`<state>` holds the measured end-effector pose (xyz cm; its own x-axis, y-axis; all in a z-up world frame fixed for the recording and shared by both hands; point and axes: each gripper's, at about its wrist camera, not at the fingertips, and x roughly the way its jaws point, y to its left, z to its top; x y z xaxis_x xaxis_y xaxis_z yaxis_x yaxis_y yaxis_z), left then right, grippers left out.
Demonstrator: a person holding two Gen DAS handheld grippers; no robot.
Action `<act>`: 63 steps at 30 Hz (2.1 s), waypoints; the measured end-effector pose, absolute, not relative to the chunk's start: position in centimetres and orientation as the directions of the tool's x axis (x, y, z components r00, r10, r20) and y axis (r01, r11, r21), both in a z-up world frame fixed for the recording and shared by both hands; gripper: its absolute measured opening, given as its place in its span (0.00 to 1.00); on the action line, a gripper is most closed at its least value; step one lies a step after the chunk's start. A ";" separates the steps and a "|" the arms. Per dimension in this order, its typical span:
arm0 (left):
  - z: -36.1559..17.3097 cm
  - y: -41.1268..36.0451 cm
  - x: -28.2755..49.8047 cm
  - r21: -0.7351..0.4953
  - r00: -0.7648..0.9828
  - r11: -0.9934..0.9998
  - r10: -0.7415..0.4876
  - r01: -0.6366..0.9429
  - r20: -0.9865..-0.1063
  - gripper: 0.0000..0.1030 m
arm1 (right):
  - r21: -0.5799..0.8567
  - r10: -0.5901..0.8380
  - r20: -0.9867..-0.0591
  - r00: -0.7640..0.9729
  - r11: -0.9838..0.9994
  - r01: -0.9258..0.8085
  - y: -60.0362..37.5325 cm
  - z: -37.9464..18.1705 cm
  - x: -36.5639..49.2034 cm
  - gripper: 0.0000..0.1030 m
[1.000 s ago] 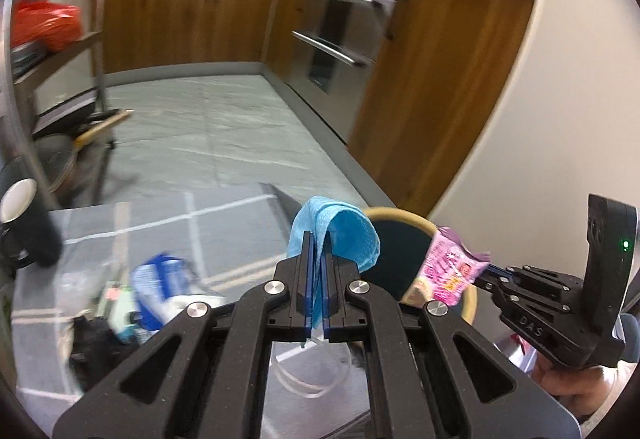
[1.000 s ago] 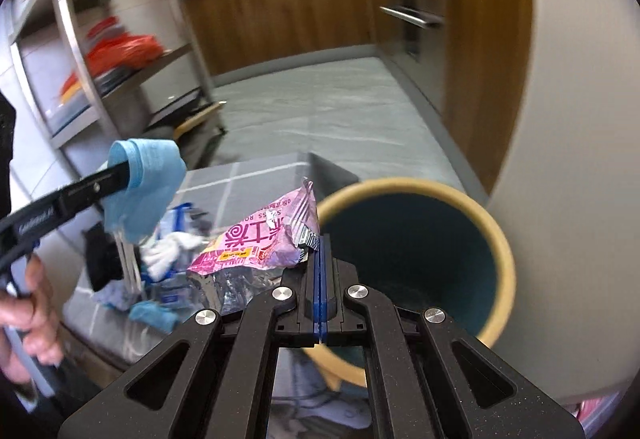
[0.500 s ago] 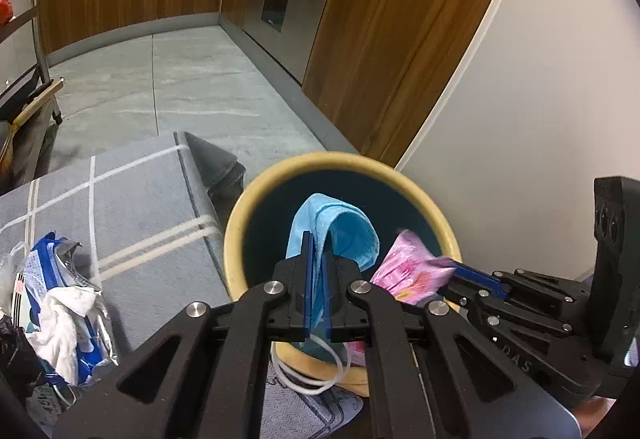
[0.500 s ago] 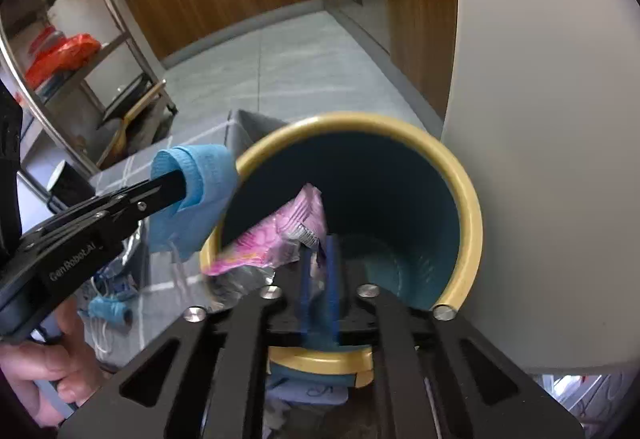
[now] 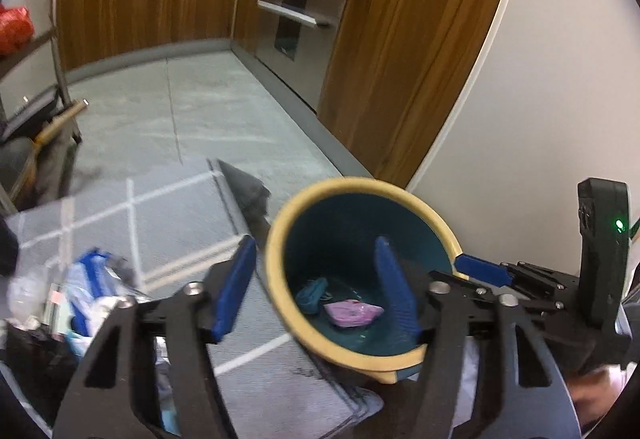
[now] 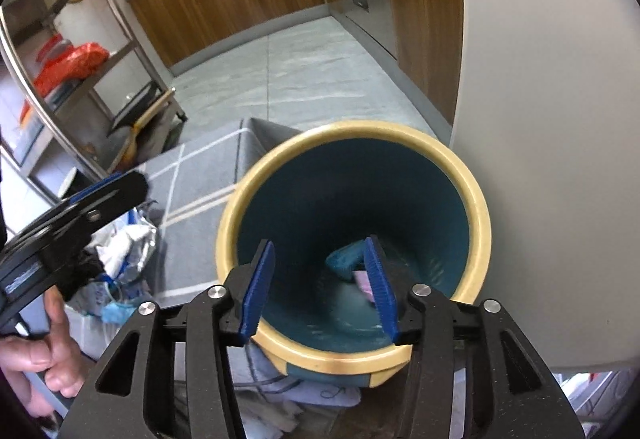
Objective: Collect trash
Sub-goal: 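Open the right gripper over the bin while the left gripper opens to drop the mask, then grasp the black plastic bag with the left gripper and lift it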
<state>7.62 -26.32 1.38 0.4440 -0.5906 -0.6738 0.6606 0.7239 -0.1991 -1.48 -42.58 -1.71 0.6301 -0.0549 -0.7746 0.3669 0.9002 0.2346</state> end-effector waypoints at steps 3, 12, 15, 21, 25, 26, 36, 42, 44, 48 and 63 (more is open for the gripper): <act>2.3 -24.5 7.6 -0.194 0.465 0.731 -0.592 0.655 -0.658 0.64 | 0.244 -0.051 -0.761 0.647 0.901 0.358 -42.1 -1.2 -1.4 0.56; 4.9 -16.9 7.5 -0.156 0.566 0.786 -0.552 0.599 -0.613 0.65 | 0.252 -0.022 -0.737 0.676 0.919 0.304 -39.6 0.1 0.0 0.69; 5.2 -14.0 7.6 -0.137 0.602 0.811 -0.524 0.569 -0.603 0.65 | 0.252 -0.003 -0.734 0.680 0.927 0.277 -38.5 0.4 0.5 0.72; 4.9 -7.3 8.2 -0.141 0.658 0.878 -0.441 0.457 -0.610 0.65 | 0.246 0.044 -0.732 0.680 0.948 0.203 -35.4 0.9 2.0 0.74; 4.1 -3.5 8.5 -0.149 0.675 0.911 -0.387 0.383 -0.628 0.65 | 0.234 0.076 -0.732 0.677 0.961 0.144 -33.0 1.2 3.0 0.76; 3.8 -2.7 8.6 -0.152 0.673 0.916 -0.378 0.370 -0.636 0.65 | 0.232 0.083 -0.732 0.676 0.964 0.132 -32.4 1.2 3.2 0.76; 0.5 -1.5 8.0 -0.158 0.595 0.903 -0.386 0.399 -0.705 0.65 | 0.233 0.150 -0.747 0.648 0.972 0.043 -27.9 0.9 5.0 0.76; -0.4 -4.2 6.8 -0.082 0.589 0.892 -0.359 0.444 -0.724 0.69 | 0.222 0.154 -0.763 0.627 0.975 0.031 -26.8 0.3 5.4 0.76; -1.3 -4.9 6.8 -0.024 0.593 0.899 -0.309 0.438 -0.743 0.69 | 0.222 0.156 -0.767 0.622 0.975 0.028 -26.6 0.1 5.5 0.76; -2.8 -5.6 7.0 0.030 0.594 0.902 -0.258 0.431 -0.762 0.63 | 0.214 0.165 -0.777 0.607 0.977 0.009 -25.8 -0.4 5.6 0.76; -1.1 0.1 10.4 -0.178 0.661 0.946 -0.317 0.271 -0.680 0.06 | 0.211 0.246 -0.834 0.494 0.969 -0.126 -20.7 -4.5 5.8 0.76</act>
<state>10.44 0.06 -1.07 0.6606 -0.3173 -0.6804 0.2714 0.9459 -0.1777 5.76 -20.73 -4.52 0.4944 0.2460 -0.8337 -0.1261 0.9693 0.2112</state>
